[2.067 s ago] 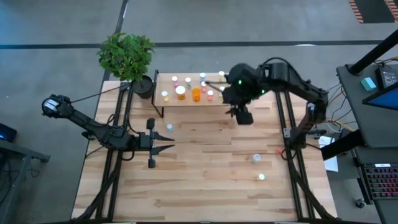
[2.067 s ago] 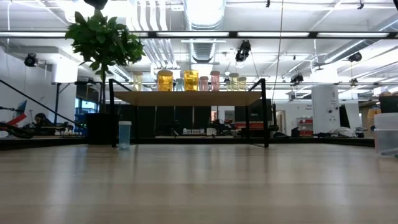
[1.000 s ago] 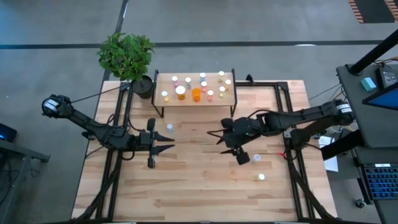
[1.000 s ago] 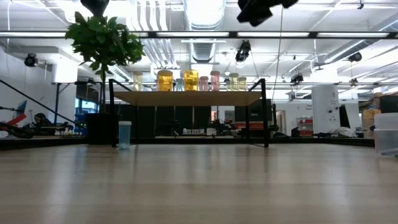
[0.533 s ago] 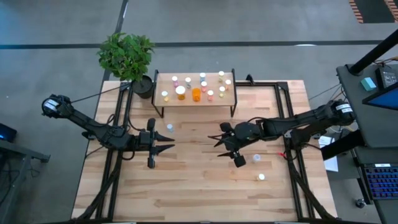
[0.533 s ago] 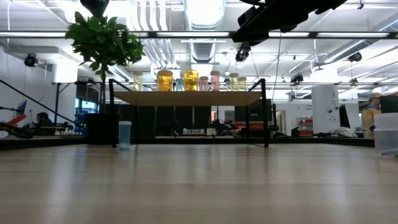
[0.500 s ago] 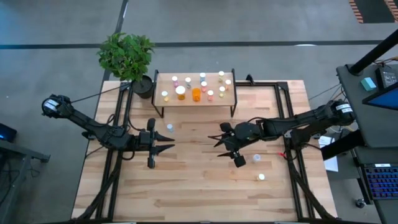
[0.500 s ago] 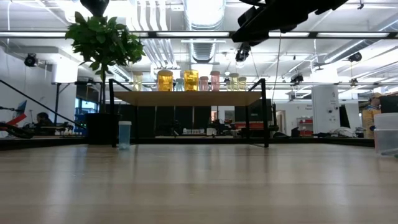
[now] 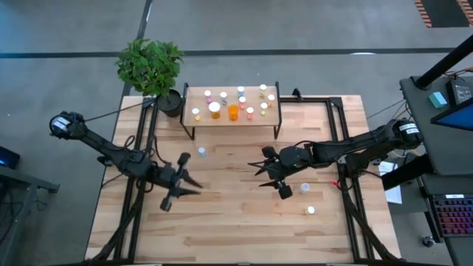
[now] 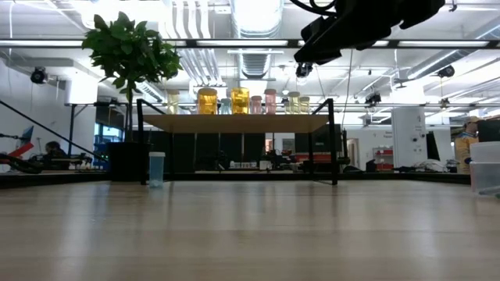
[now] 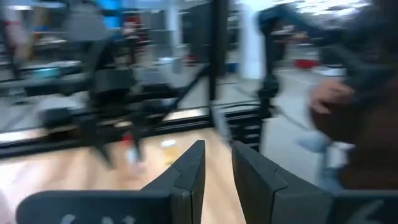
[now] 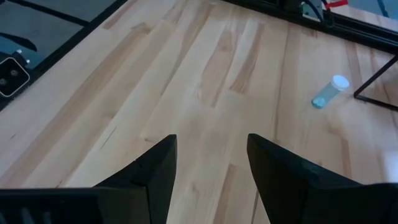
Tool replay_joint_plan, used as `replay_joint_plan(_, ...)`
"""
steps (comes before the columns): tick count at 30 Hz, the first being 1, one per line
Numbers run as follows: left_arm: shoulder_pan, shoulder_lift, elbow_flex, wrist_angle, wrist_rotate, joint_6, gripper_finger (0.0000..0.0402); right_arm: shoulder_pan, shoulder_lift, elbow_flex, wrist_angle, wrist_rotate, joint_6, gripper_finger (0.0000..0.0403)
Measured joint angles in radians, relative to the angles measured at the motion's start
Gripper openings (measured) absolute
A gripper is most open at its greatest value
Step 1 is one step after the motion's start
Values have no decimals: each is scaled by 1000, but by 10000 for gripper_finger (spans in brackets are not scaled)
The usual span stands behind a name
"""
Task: Pick and place medicine bottles onto shelf by color
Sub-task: Put the blue pill bottle on the shelf
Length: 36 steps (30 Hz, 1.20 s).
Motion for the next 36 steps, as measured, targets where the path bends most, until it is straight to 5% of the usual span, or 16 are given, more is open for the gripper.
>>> replay_joint_plan(7,-37,41,-6,47,86,1,63,0,0,-9,-1,0,0,187)
replay_joint_plan(17,-39,139,0,106,-5,-79,63,0,1,-10,-4,0,-23,187)
replay_joint_plan(28,-39,194,17,45,-87,-479,63,0,1,-10,-8,0,-28,187)
replay_joint_plan(36,-42,247,98,-361,-95,-914,63,0,1,-10,-8,0,-27,187)
